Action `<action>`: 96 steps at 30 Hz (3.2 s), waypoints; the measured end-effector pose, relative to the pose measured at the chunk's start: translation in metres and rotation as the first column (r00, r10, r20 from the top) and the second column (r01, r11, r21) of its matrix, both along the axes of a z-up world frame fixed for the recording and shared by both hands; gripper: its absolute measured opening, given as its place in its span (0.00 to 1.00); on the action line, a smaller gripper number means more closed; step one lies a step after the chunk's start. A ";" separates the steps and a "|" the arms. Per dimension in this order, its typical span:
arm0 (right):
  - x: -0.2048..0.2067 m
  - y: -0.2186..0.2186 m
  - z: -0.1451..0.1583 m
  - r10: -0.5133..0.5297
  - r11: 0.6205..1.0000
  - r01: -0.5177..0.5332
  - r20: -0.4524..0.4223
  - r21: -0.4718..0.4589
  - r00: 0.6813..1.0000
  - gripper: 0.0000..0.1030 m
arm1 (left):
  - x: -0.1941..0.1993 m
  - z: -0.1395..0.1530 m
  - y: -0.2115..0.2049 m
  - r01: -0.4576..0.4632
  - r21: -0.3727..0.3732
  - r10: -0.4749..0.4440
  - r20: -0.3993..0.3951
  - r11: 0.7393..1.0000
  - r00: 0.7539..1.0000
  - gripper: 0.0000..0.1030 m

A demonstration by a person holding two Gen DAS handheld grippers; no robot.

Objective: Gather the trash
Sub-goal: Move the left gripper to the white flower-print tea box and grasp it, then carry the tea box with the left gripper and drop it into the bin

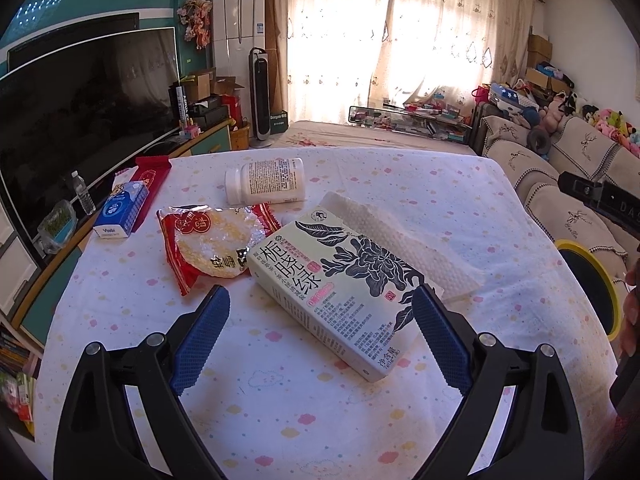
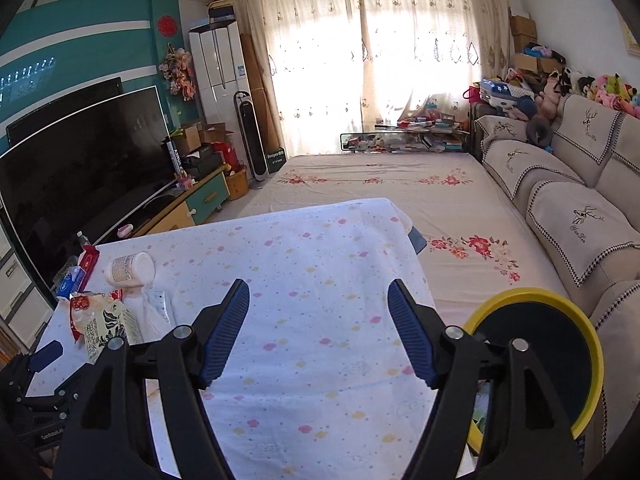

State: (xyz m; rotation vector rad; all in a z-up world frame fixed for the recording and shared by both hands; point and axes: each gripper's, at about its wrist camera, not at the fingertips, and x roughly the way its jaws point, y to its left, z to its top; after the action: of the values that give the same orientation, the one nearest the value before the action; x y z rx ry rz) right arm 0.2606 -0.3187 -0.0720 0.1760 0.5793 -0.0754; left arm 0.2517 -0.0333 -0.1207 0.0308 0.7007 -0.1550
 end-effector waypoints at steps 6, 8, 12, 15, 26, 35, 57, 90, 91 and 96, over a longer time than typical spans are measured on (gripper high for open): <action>0.004 -0.015 -0.010 -0.032 0.998 0.034 -0.030 0.049 0.999 0.66 | 0.005 -0.012 -0.013 0.013 0.042 -0.011 -0.047 0.999 0.999 0.88; 0.003 -0.013 -0.009 -0.026 0.999 0.027 -0.028 0.045 0.999 0.66 | 0.009 -0.017 -0.017 0.031 0.035 -0.029 -0.080 0.999 0.996 0.89; 0.002 -0.010 -0.010 -0.008 0.999 0.009 -0.028 0.040 1.000 0.67 | 0.008 -0.023 -0.039 0.067 0.073 -0.059 -0.111 0.995 0.992 0.89; 0.001 -0.009 -0.011 0.000 0.999 0.002 -0.029 0.037 1.000 0.67 | 0.009 -0.025 -0.046 0.067 0.091 -0.056 -0.121 0.994 0.991 0.89; 0.002 -0.006 -0.014 0.020 0.999 -0.018 -0.047 0.032 0.999 0.67 | 0.014 -0.029 0.010 -0.087 0.074 0.100 -0.192 0.993 0.976 0.89; 0.003 -0.005 -0.015 0.027 0.999 -0.025 -0.057 0.036 0.998 0.67 | 0.006 -0.029 0.054 -0.182 0.080 0.195 -0.200 0.980 0.960 0.89; 0.007 -0.004 -0.019 0.045 0.998 -0.042 -0.073 0.047 0.996 0.68 | 0.068 -0.028 0.008 -0.186 0.103 0.204 -0.209 0.977 0.956 0.84; -0.106 -0.117 0.012 -0.180 0.984 0.180 0.004 0.006 0.984 0.73 | -0.064 0.029 -0.162 0.329 0.017 -0.325 -0.122 0.944 0.938 0.70; -0.117 -0.127 0.015 -0.212 0.977 0.212 0.014 -0.010 0.977 0.73 | -0.062 0.028 -0.178 0.359 0.007 -0.355 -0.131 0.933 0.926 0.70; -0.168 -0.175 0.025 -0.370 0.925 0.372 0.041 -0.073 0.928 0.73 | -0.050 0.022 -0.255 0.465 0.001 -0.460 -0.148 0.885 0.876 0.70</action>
State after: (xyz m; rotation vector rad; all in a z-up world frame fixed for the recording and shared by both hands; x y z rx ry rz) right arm 0.0930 -0.4935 -0.0472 0.2074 0.5096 -0.4635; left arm 0.2016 -0.2880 -0.0992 0.2271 0.8324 -0.6117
